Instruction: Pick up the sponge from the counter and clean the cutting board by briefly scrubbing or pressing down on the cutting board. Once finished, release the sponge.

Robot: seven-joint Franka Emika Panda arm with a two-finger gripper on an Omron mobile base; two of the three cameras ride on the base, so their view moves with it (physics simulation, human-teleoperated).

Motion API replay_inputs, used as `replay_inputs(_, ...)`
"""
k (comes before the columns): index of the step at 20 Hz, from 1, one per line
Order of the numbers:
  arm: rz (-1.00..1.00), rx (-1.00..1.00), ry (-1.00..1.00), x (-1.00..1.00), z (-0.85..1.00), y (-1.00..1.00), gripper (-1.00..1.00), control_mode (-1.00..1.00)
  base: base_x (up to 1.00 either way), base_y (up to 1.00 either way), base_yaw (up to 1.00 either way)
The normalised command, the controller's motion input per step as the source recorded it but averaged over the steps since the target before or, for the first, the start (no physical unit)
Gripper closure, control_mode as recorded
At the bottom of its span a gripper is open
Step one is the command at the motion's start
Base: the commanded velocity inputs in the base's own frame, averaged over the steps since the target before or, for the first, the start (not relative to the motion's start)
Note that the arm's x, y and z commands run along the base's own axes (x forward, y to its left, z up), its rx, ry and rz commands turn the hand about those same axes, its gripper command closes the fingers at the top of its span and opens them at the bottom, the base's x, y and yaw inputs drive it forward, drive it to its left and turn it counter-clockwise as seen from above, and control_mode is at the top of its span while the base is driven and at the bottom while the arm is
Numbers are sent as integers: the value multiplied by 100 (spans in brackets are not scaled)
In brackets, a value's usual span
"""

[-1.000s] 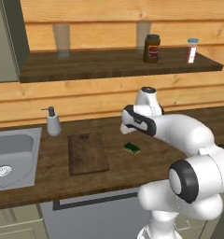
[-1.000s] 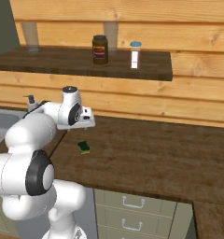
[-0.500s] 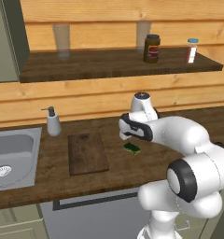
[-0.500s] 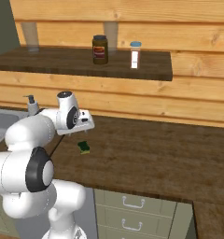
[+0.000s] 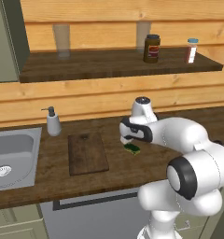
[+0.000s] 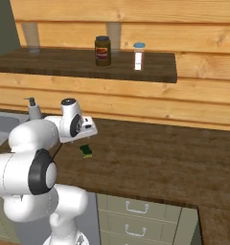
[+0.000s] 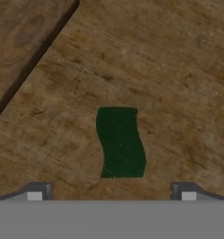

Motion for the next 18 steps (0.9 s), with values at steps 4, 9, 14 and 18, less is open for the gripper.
replay_inputs(4, 2, 0, 0, 9, -24, 0, -100, -100, 0, 0, 0)
replay_inputs(9, 0, 0, 0, 15, -29, -1, -100, -100, 0, 0, 0)
replay_inputs(14, 0, 0, 0, 23, -31, -2, -100, -100, 0, 0, 0)
replay_inputs(18, 0, 0, 1, 26, -29, 0, -100, -100, 0, 0, 0)
